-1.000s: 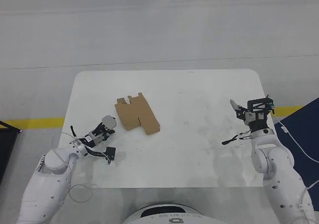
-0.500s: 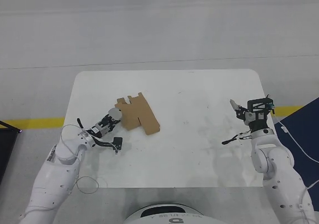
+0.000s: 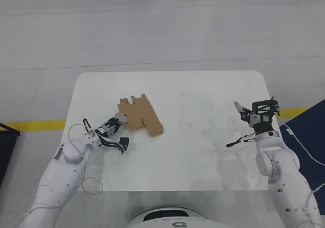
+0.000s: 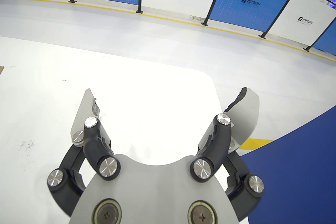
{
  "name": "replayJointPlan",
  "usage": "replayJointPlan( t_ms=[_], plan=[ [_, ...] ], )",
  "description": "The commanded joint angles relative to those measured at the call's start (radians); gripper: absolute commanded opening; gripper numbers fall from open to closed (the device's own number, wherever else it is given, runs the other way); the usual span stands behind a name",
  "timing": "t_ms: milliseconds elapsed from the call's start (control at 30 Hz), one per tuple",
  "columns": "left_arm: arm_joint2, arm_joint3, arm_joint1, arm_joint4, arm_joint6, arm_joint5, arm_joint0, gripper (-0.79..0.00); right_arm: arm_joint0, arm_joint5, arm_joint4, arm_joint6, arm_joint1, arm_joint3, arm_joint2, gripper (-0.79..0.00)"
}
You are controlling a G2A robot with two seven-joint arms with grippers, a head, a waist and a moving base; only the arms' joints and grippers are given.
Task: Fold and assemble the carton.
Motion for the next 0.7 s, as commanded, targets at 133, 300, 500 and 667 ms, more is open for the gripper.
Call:
replayJointPlan(
  t_ms=[133, 300, 500, 667],
  plan=[
    [0.004, 0.001, -0.005, -0.051, -0.04, 0.022, -0.015, -0.785, 0.0, 0.0, 0.0, 0.0, 0.0, 0.0, 0.0, 0.0],
    [-0.052, -0.054, -0.006, -0.274, -0.013, 0.054, 0.021, -0.785, 0.0, 0.0, 0.0, 0.0, 0.0, 0.0, 0.0, 0.0],
    [-0.128, -0.155, -0.001, -0.562, 0.097, 0.014, 0.089, -0.785, 0.0, 0.0, 0.0, 0.0, 0.0, 0.0, 0.0, 0.0],
    [-0.175, -0.201, 0.003, -0.677, 0.12, -0.024, 0.131, -0.785, 0.0, 0.0, 0.0, 0.0, 0.0, 0.0, 0.0, 0.0]
  ],
)
